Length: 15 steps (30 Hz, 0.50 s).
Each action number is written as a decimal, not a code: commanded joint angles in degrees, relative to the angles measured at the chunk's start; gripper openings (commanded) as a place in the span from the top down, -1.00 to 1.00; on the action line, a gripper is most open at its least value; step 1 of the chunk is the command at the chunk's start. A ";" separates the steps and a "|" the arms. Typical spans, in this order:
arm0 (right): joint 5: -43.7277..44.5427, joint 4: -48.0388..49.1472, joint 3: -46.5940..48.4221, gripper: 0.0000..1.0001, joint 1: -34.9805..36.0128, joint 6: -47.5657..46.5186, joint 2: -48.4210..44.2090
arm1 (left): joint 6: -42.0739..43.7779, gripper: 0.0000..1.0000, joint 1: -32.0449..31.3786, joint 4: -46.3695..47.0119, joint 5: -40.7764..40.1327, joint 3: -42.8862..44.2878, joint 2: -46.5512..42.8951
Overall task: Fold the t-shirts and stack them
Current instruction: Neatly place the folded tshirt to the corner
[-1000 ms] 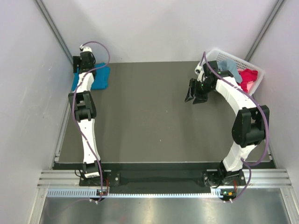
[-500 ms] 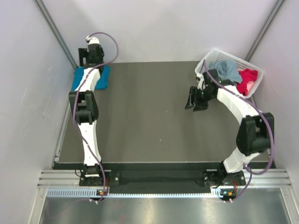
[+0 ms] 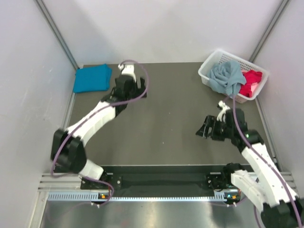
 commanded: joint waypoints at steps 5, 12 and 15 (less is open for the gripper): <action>2.49 9.58 -16.39 -0.99 0.50 9.74 -20.05 | -21.04 -0.98 -3.99 2.62 10.94 -30.32 -31.03; 0.90 10.47 -31.26 -0.99 0.50 25.49 -40.98 | -35.47 -0.98 -3.90 -4.77 12.26 -51.71 -70.70; 1.77 9.94 -33.98 -0.99 0.59 27.69 -47.04 | -38.45 -0.98 -3.99 -9.94 14.10 -55.30 -82.19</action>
